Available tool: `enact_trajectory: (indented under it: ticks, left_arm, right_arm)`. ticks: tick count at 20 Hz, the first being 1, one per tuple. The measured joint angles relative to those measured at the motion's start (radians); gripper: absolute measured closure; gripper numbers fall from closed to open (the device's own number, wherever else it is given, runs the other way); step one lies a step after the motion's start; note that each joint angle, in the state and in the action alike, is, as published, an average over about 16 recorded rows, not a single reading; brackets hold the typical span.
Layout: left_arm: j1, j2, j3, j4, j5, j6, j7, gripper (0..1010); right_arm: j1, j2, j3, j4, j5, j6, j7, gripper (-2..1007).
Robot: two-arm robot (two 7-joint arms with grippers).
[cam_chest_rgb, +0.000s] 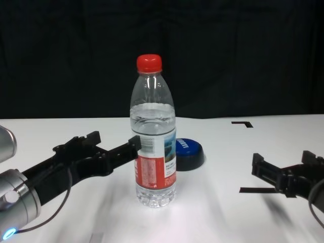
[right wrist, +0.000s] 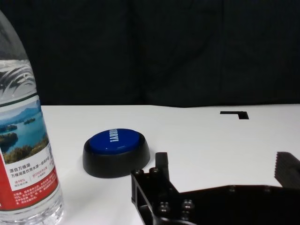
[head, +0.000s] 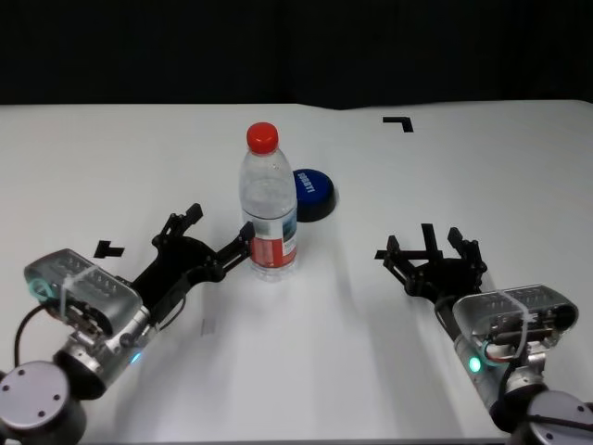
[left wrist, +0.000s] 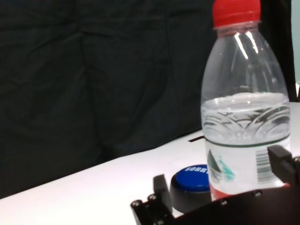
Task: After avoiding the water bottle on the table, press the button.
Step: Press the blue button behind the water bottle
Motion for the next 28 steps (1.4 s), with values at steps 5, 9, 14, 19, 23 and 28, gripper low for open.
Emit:
enact_trajectory:
  ticks: [5,9,14,19,23,28]
  left_arm:
    - [0.016,0.001,-0.009,-0.017,0.001,0.002,0.015,7]
    - [0.036,-0.001,-0.022,-0.037,0.004,0.002,0.031,7]
    - [0.064,-0.003,-0.043,-0.067,0.01,0.003,0.053,7]
    - [0.092,-0.007,-0.067,-0.097,0.021,0.004,0.073,7]
    - [0.112,-0.01,-0.086,-0.118,0.032,0.006,0.087,7]
    - [0.137,-0.017,-0.112,-0.143,0.048,0.01,0.107,7]
  right_arm:
    - [0.0,0.0,0.0,0.0,0.0,0.0,0.0,3]
    - [0.0,0.0,0.0,0.0,0.0,0.0,0.0,3]
    - [0.0,0.0,0.0,0.0,0.0,0.0,0.0,2]
    - [0.0,0.0,0.0,0.0,0.0,0.0,0.0,2]
    - [0.0,0.0,0.0,0.0,0.0,0.0,0.0,2]
    - [0.0,0.0,0.0,0.0,0.0,0.0,0.0,3]
